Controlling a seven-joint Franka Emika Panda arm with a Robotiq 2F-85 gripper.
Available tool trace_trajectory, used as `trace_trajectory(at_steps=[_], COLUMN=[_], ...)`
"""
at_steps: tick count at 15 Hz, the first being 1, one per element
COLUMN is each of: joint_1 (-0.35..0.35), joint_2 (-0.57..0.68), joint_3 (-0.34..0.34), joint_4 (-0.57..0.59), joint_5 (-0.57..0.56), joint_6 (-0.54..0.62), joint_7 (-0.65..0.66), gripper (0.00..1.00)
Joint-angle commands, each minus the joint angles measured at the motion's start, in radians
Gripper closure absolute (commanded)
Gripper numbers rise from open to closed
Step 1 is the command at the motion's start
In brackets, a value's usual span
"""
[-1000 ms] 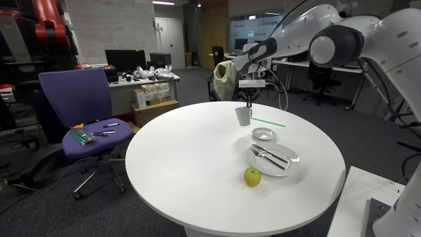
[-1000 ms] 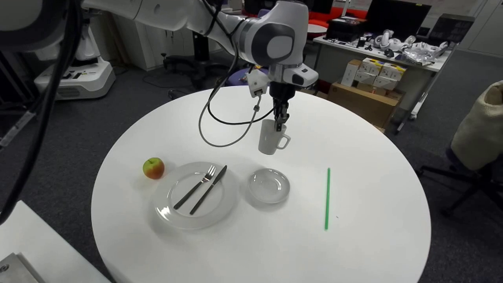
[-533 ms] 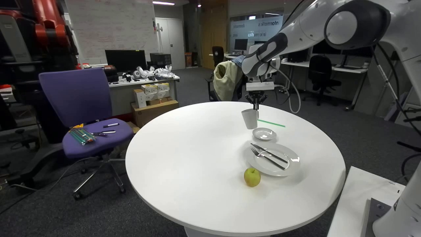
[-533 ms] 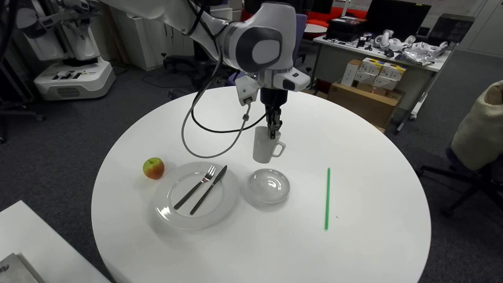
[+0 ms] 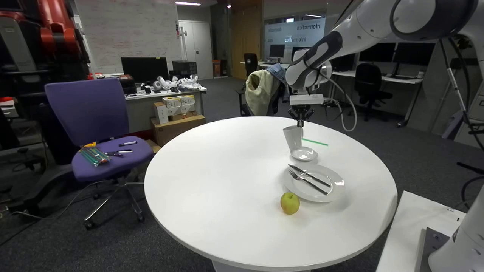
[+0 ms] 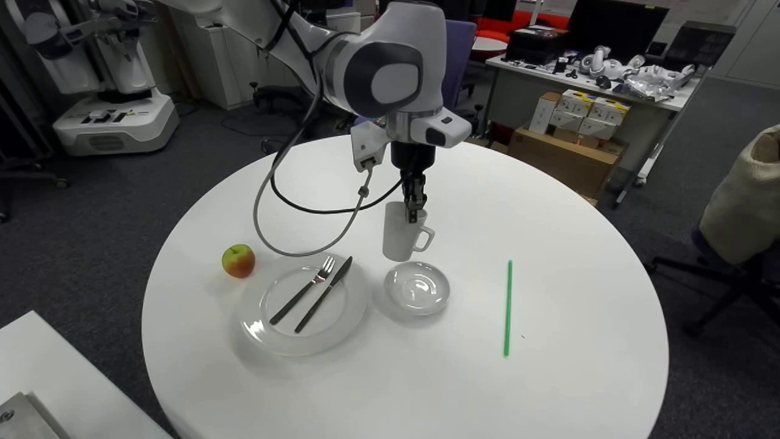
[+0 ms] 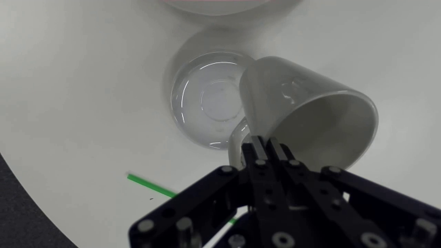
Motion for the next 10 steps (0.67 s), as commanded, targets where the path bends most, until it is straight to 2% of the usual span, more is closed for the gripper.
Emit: trace_trajectory(at_steps=[1, 10], joint_1=[0.001, -0.007], joint_2=[-0.098, -0.101], joint_3=[0.0, -0.005], joint_4=[-0.102, -0.157], joint_5=[-0.015, 0.01], joint_6=[0.077, 0.215], joint_7=[0.006, 0.038], gripper=[0.99, 0.99])
